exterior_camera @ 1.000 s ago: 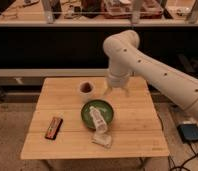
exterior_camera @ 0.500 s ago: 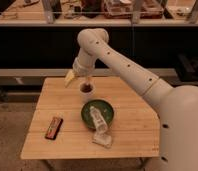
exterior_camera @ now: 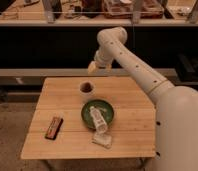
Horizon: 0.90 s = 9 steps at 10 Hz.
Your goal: Move the arm in a circular motion
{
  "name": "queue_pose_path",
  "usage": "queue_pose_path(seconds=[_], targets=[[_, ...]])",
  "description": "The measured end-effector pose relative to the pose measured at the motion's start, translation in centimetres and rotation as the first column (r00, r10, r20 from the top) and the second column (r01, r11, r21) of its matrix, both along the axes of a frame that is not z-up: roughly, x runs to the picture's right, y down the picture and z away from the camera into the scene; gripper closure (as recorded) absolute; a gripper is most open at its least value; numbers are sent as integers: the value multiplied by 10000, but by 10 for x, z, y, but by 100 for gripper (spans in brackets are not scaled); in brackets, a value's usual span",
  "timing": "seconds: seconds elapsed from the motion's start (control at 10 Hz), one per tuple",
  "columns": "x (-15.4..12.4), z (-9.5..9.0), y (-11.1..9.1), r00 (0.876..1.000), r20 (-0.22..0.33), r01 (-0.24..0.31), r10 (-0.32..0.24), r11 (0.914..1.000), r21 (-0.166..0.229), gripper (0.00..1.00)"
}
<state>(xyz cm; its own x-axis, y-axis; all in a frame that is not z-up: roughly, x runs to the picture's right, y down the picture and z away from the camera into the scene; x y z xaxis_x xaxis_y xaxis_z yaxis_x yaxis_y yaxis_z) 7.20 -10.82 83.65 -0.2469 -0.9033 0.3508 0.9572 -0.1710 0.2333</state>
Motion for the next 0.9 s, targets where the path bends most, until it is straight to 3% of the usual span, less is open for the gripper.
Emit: queue_pose_path(seconds=[0.1,0.2,0.4,0.6,0.7,0.9], targets=[[60,4,13,9906,-1322,-394,364,9990,-200,30],[91,-1,25,9754,-2124,-695,592,9967,-411,30],[140,-31,56,9277,-3545,-1597,1174,9829,-922,30],[152,-69,80,9032,-4057,-2125,1402,9672,-1389,30],[143,-103,95,9067,-3984,-2242,1387,9584,-1765,30],[113,-141,122,9266,-3562,-2157,1210,9466,-2395,30]])
